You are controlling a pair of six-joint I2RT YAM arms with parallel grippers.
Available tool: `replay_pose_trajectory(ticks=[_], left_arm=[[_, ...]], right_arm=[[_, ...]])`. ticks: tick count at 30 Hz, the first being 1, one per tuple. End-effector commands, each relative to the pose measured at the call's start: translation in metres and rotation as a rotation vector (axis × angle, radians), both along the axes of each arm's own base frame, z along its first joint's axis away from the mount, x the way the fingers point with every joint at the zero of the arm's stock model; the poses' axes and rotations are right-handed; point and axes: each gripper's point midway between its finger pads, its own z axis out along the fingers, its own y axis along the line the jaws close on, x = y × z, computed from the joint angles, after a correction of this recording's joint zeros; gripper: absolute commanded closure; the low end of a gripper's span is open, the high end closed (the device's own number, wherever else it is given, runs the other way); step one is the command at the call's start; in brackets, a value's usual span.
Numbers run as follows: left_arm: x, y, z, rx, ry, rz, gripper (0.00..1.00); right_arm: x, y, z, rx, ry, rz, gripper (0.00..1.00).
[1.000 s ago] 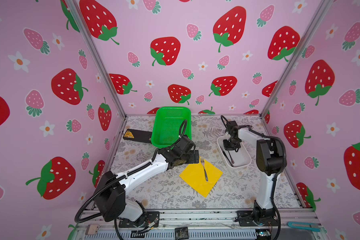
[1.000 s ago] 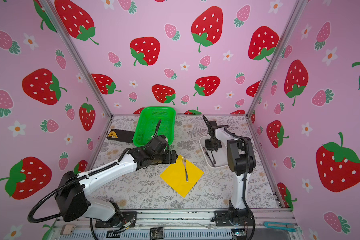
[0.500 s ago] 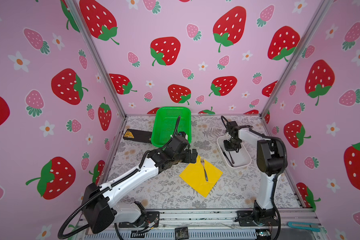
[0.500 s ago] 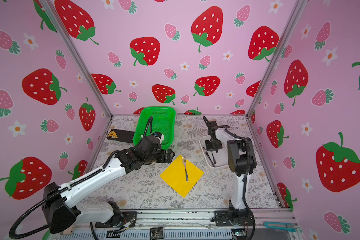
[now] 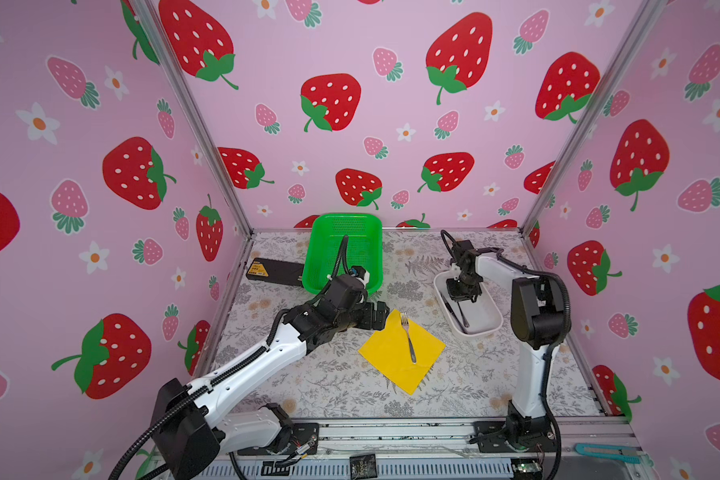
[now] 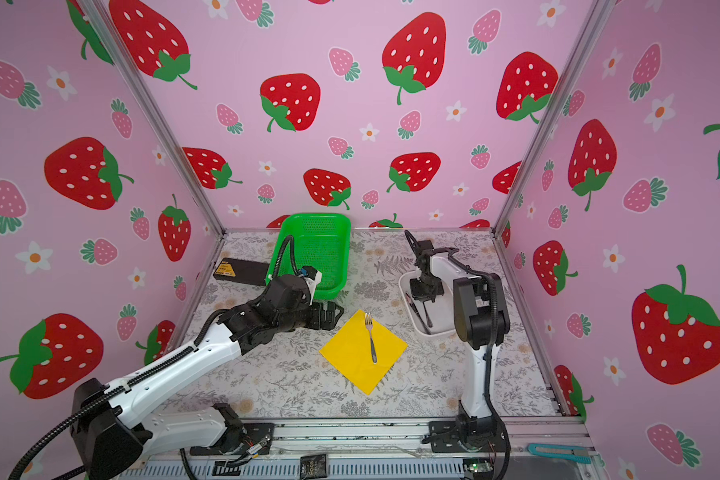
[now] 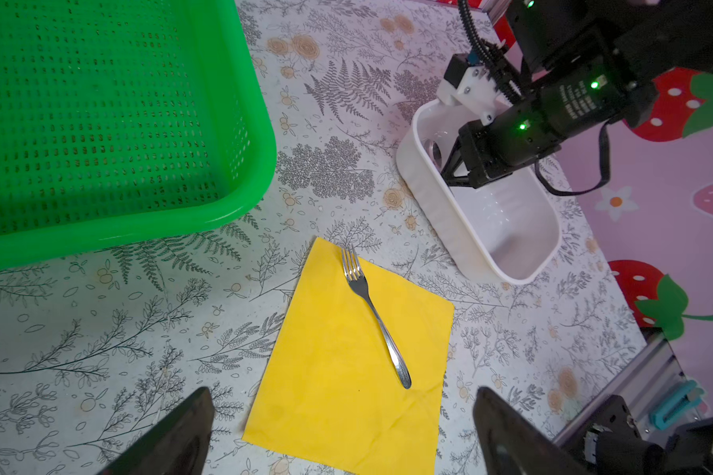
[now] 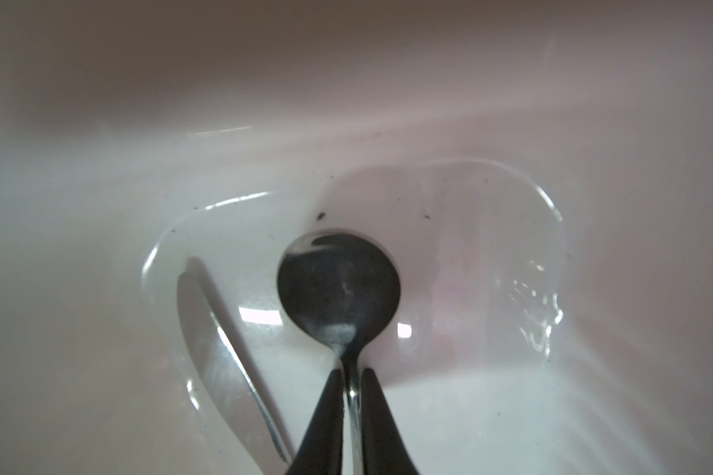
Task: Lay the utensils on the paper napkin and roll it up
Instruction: 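Grasp the silver spoon in the tray with the right gripper and lift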
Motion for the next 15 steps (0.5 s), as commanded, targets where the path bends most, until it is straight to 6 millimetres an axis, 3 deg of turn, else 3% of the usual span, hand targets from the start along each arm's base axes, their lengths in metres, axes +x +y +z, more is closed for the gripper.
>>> replay_pose_trajectory(ticks=[1,5,15], left_arm=[[-0.0037,-0.0041,0.0078,-0.038,-0.012,-0.033,0.01],[-0.0044,-0.0011,0.0078,-0.045,-0.015,-0.019,0.01],[-0.0063,-0.0036,0.0069,-0.086,-0.001,-0.009,0.01]], right_arm=[[-0.0617,-0.0142,-0.032,-0.05,0.265,0.013,0.9],[-0.056,-0.0143,-0.0245,-0.048,0.219,0.007,0.91],[-0.0586,-0.0211,-0.0234,-0.069,0.162,0.006,0.83]])
